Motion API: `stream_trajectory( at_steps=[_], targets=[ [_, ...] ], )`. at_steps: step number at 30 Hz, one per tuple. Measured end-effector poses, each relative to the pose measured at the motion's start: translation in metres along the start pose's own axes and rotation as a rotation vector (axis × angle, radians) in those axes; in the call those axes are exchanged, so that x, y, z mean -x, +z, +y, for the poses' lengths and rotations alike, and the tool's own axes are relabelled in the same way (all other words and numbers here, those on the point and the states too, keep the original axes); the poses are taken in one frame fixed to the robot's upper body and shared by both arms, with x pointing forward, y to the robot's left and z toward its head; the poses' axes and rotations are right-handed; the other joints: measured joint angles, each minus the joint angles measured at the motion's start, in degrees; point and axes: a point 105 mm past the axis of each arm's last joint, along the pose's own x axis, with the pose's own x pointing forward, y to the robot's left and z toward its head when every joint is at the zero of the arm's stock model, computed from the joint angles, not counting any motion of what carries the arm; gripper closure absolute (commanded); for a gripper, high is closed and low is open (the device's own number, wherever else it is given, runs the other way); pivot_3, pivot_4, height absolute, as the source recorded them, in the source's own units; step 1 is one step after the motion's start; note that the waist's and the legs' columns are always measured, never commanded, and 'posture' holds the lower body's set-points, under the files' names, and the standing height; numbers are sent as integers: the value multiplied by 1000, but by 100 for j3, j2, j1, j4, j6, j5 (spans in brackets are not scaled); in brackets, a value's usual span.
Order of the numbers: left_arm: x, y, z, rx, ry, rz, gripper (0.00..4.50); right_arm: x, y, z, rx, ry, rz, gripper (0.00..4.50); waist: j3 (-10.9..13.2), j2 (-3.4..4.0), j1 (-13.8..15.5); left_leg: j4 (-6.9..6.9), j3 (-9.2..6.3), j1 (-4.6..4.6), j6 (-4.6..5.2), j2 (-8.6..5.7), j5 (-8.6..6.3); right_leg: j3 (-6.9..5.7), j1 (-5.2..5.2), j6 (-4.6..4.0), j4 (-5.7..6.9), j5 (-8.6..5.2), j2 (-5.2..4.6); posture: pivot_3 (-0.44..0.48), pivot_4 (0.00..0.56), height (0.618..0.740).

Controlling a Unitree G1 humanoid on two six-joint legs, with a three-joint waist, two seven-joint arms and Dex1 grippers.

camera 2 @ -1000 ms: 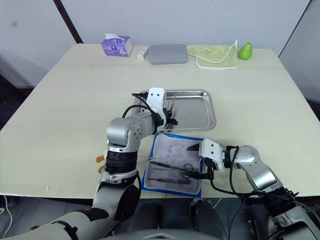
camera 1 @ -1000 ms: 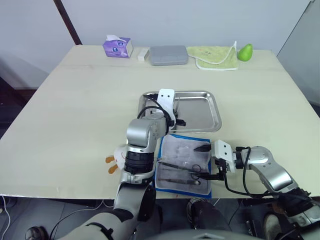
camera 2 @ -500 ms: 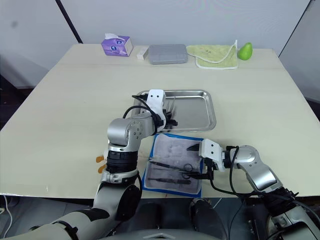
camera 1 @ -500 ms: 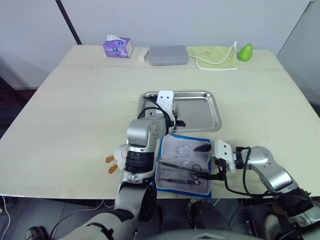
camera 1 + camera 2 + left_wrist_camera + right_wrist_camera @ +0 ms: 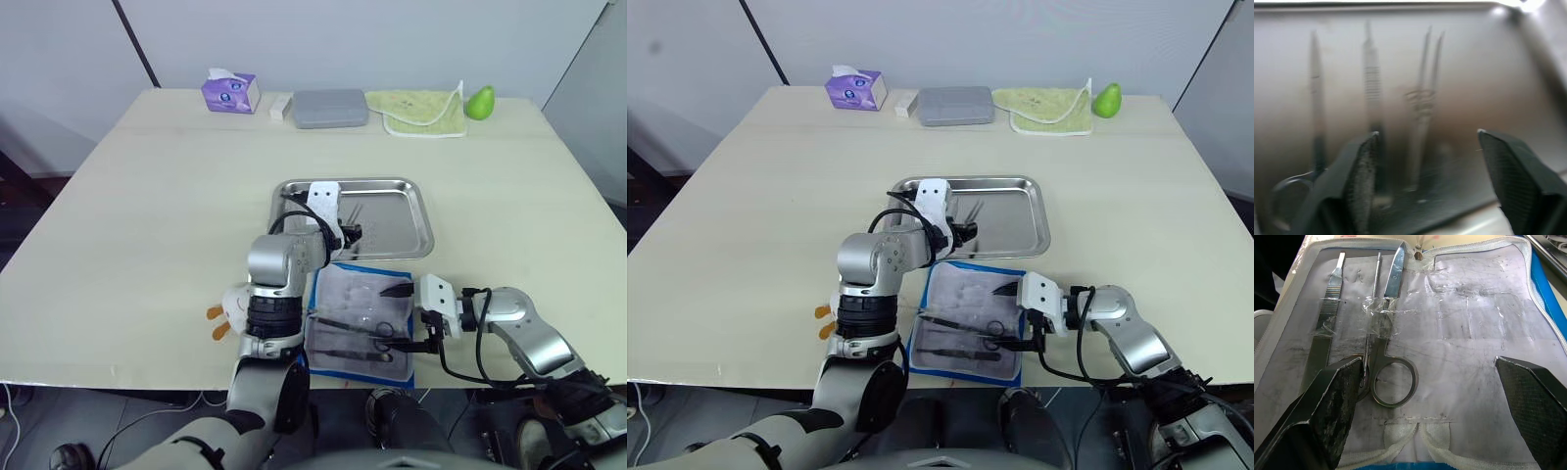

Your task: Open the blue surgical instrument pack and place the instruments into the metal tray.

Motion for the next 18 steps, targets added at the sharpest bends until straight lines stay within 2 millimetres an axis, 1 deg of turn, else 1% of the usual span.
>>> stream_trajectory(
  at_steps=[2, 4, 6, 8, 9, 12, 14, 16, 18],
  targets=[
    [6, 7, -9, 9, -80, -38, 1299, 0, 0, 0, 0, 0, 0, 0, 0, 0, -1, -1, 0, 0, -1, 0, 0, 0, 0, 0, 0, 0, 0, 0, 150, 740],
    [17, 16, -20, 16, -199, -90, 1299, 0, 0, 0, -1, 0, -1, 0, 0, 1, -5, -3, 1, 1, -1, 0, 0, 0, 0, 0, -1, 0, -1, 0, 150, 740],
    [32, 19, -30, 20, -352, -144, 1299, 0, 0, 0, -2, -1, -2, 0, 1, 4, -11, -5, 2, 1, -2, 0, 0, 1, 0, -1, -1, 0, -3, 0, 150, 740],
    [46, 21, -35, 17, -473, -178, 1299, 0, 0, 0, -2, -3, -2, 0, 2, 5, -11, -5, 1, 1, -3, 0, 1, 0, 0, 0, -1, 0, -3, 0, 150, 740],
    [49, 22, -35, 9, -492, -187, 1299, 1, 0, 0, -3, -4, -2, 0, 2, 5, -10, -5, 1, 2, -3, 0, 2, 0, 0, 0, 0, 0, -3, 0, 150, 740],
    [67, 21, -24, -176, -568, -265, 1299, 0, 0, 0, -6, -4, -4, 0, 5, 17, -22, -7, 5, 5, -5, -1, 2, 4, -1, -1, -1, -1, -4, 0, 150, 740],
    [78, 8, -14, -292, -632, -258, 1299, 1, 0, 0, -8, -3, -6, 0, 8, 20, -21, -9, 6, 4, -5, -1, 2, 3, -1, -3, -4, -1, -6, 0, 150, 740],
    [90, -7, -4, -373, -712, -253, 1299, 2, 0, 0, -11, -6, -8, 0, 13, 22, -18, -9, 8, 3, -5, -1, 2, 3, -3, -10, -7, -5, -10, 0, 150, 740],
    [99, -11, -3, -413, -784, -267, 1299, 3, -1, -1, -14, -12, -7, 0, 18, 15, 1, -7, 9, 2, -4, 0, 2, 1, -4, -25, -7, -15, -16, 0, 150, 740]
  ],
)
